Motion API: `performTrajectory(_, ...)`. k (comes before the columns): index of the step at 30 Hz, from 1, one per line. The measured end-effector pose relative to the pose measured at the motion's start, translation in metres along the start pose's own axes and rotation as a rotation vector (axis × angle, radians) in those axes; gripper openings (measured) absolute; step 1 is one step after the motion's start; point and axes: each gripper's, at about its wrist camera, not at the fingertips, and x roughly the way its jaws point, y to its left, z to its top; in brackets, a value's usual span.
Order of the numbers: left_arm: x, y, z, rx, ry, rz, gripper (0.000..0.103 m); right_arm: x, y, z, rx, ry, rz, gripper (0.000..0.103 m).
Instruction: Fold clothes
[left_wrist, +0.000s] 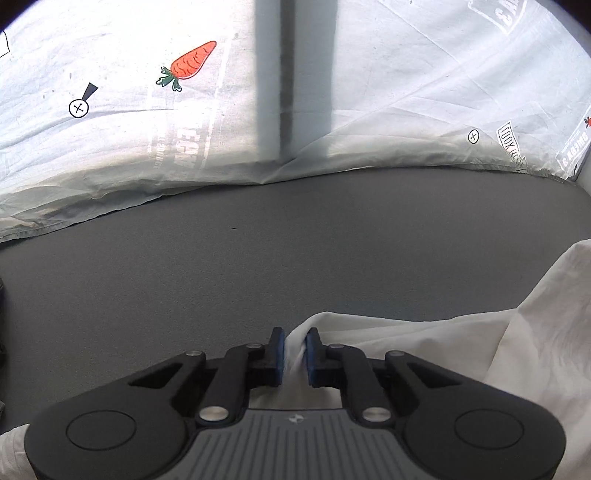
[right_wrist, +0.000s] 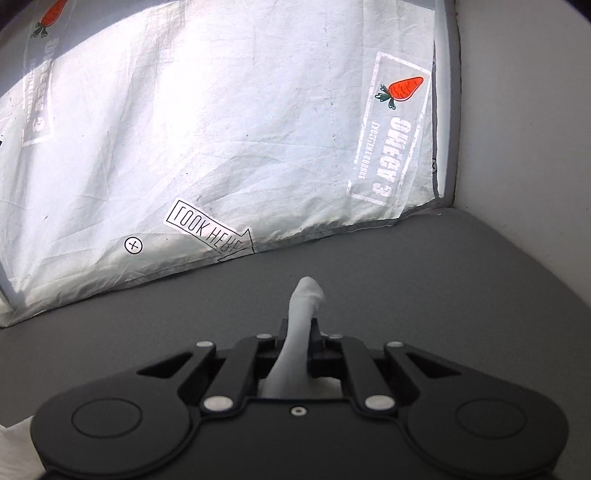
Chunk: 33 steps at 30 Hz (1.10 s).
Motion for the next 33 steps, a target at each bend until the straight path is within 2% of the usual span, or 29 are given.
performTrajectory(3,-0.022,0.02,0.019,-0.094,-0.112,0.048,0.012,-0.018,-0.021,0.035,0.063,-0.142,-0.038,0.007)
performTrajectory(6,-0.02,0.033,0.034,-0.172,-0.164,0.119,0.013,-0.013,-0.015,0.057,0.038,-0.206,-0.036,0.012)
performTrajectory(7,-0.012,0.034,0.035,-0.189,-0.158,0.161,0.013,-0.006,-0.008,0.061,0.02,-0.211,-0.045,0.024)
performTrajectory(8,-0.001,0.033,0.036,-0.206,-0.138,0.209,0.019,0.003,0.001,0.063,-0.013,-0.194,-0.087,0.05)
performTrajectory(9,0.007,0.033,0.035,-0.222,-0.119,0.243,0.023,0.014,0.011,0.064,-0.056,-0.159,-0.151,0.062)
performTrajectory(10,0.01,0.032,0.033,-0.24,-0.101,0.244,0.024,0.02,0.018,0.063,-0.092,-0.137,-0.188,0.073)
performTrajectory(13,0.016,0.028,0.023,-0.292,-0.056,0.242,0.04,0.022,0.028,0.046,-0.155,-0.096,-0.199,0.073)
performTrajectory(14,0.011,0.025,0.017,-0.303,-0.07,0.226,0.055,0.02,0.026,0.038,-0.155,-0.079,-0.193,0.077)
performTrajectory(15,0.007,0.02,0.011,-0.311,-0.078,0.217,0.066,0.02,0.022,0.028,-0.146,-0.049,-0.196,0.078)
performTrajectory(19,-0.005,0.002,-0.015,-0.328,-0.034,0.186,0.068,0.025,-0.004,-0.013,-0.069,0.099,-0.227,0.079)
performTrajectory(22,-0.008,-0.01,-0.038,-0.349,0.016,0.168,0.069,0.03,-0.031,-0.033,0.083,0.167,-0.233,0.077)
performTrajectory(24,-0.008,-0.016,-0.052,-0.37,0.05,0.165,0.071,0.035,-0.043,-0.041,0.184,0.185,-0.227,0.073)
performTrajectory(26,-0.005,-0.02,-0.063,-0.394,0.076,0.168,0.071,0.042,-0.05,-0.046,0.251,0.19,-0.215,0.062)
performTrajectory(29,-0.002,-0.026,-0.077,-0.412,0.075,0.187,0.073,0.061,-0.048,-0.047,0.263,0.204,-0.225,0.059)
performTrajectory(31,-0.002,-0.032,-0.08,-0.4,0.066,0.198,0.077,0.072,-0.041,-0.046,0.215,0.21,-0.255,0.059)
performTrajectory(33,0.0,-0.034,-0.08,-0.413,0.061,0.208,0.083,0.08,-0.031,-0.043,0.139,0.217,-0.293,0.049)
